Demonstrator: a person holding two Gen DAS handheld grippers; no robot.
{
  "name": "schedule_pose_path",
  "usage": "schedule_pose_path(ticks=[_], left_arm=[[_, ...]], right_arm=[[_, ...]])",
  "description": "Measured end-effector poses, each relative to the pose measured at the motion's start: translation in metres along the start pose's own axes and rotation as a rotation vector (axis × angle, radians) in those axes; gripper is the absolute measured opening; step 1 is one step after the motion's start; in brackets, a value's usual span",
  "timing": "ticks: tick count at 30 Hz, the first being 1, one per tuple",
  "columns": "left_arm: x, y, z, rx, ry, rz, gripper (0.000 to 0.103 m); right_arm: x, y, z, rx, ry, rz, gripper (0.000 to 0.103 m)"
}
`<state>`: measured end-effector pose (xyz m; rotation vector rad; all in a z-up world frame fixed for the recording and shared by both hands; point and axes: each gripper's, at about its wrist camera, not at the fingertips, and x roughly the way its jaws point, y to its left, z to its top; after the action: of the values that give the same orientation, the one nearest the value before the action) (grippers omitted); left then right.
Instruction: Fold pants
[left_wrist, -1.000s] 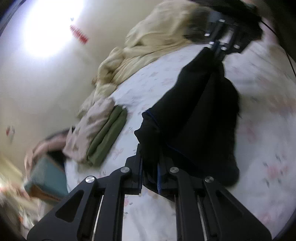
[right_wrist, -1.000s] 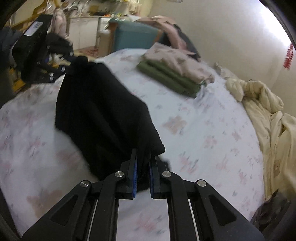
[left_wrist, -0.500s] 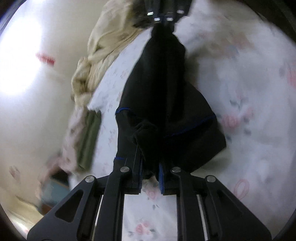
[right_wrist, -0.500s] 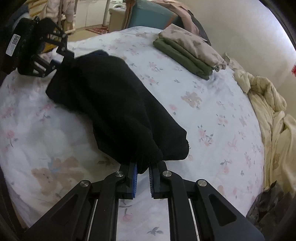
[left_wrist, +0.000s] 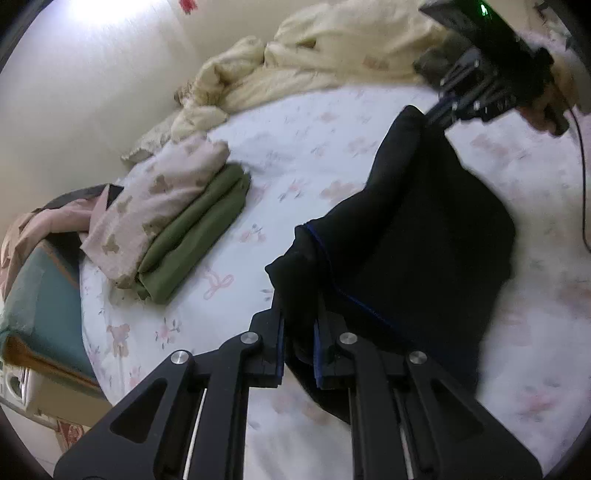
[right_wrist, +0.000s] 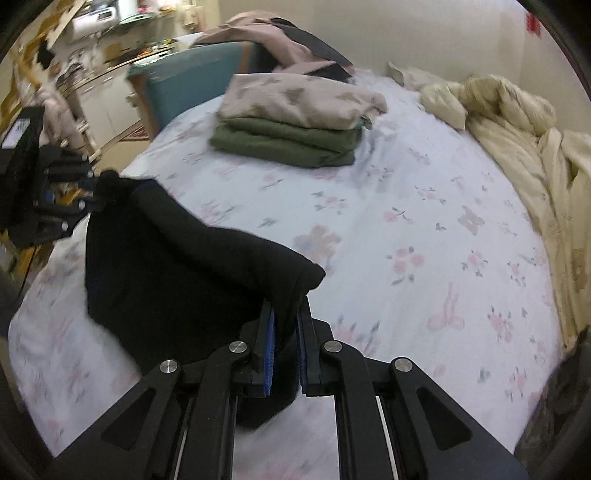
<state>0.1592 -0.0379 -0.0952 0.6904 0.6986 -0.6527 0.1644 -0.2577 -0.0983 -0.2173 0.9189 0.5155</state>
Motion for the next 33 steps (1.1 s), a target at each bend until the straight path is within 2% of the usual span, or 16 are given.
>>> schedule_pose_path(ticks=[2, 5, 9, 11, 13, 16, 19, 20, 21, 22, 25, 27, 28, 29, 30, 33], left_arm=[[0.027, 0.006, -0.002, 0.031, 0.051, 0.01, 0.009], [0.055, 0.016, 0.0, 0.007, 0.095, -0.023, 0.009], [0.086, 0.027, 0.0, -0.046, 0.162, -0.059, 0.014], [0.09, 0.029, -0.002, -0.088, 0.205, -0.076, 0.034], [0.085, 0.04, -0.004, -0.136, 0.208, -0.108, 0.034], [0.077, 0.059, -0.008, -0.211, 0.225, -0.127, 0.047], [0.063, 0.082, -0.002, -0.291, 0.192, -0.121, 0.048], [0.06, 0.085, 0.004, -0.297, 0.17, -0.104, 0.055], [0.06, 0.086, 0.009, -0.301, 0.162, -0.097, 0.062], [0.062, 0.084, 0.015, -0.302, 0.156, -0.104, 0.075], [0.079, 0.068, 0.039, -0.229, 0.164, -0.159, 0.078], [0.093, 0.062, 0.054, -0.214, 0.18, -0.228, 0.078], [0.098, 0.06, 0.059, -0.211, 0.178, -0.254, 0.078], [0.104, 0.059, 0.065, -0.202, 0.181, -0.266, 0.078], [0.113, 0.058, 0.07, -0.199, 0.204, -0.283, 0.078], [0.149, 0.052, 0.074, -0.235, 0.328, -0.389, 0.069]], right_arm=[[0.02, -0.012, 0.009, -0.001, 0.019, -0.008, 0.003], [0.045, -0.019, 0.011, -0.04, 0.053, -0.02, 0.003], [0.069, -0.038, 0.005, 0.046, 0.108, 0.019, 0.003], [0.075, -0.044, 0.004, 0.077, 0.156, 0.039, 0.004], [0.074, -0.049, 0.002, 0.087, 0.191, 0.02, 0.011], [0.065, -0.073, 0.0, 0.185, 0.202, 0.064, 0.016], [0.053, -0.088, 0.006, 0.266, 0.2, 0.107, 0.04], [0.051, -0.087, 0.009, 0.269, 0.2, 0.121, 0.061], [0.05, -0.085, 0.012, 0.279, 0.192, 0.138, 0.072], [0.051, -0.084, 0.013, 0.301, 0.195, 0.162, 0.072], [0.066, -0.072, 0.017, 0.367, 0.267, 0.238, 0.072], [0.057, -0.048, 0.026, 0.267, 0.226, 0.255, 0.065], [0.05, -0.035, 0.028, 0.242, 0.197, 0.327, 0.056], [0.047, -0.028, 0.028, 0.239, 0.187, 0.376, 0.02], [0.045, -0.019, 0.028, 0.227, 0.178, 0.382, 0.0], [0.059, 0.001, 0.021, 0.228, 0.179, 0.369, 0.001]])
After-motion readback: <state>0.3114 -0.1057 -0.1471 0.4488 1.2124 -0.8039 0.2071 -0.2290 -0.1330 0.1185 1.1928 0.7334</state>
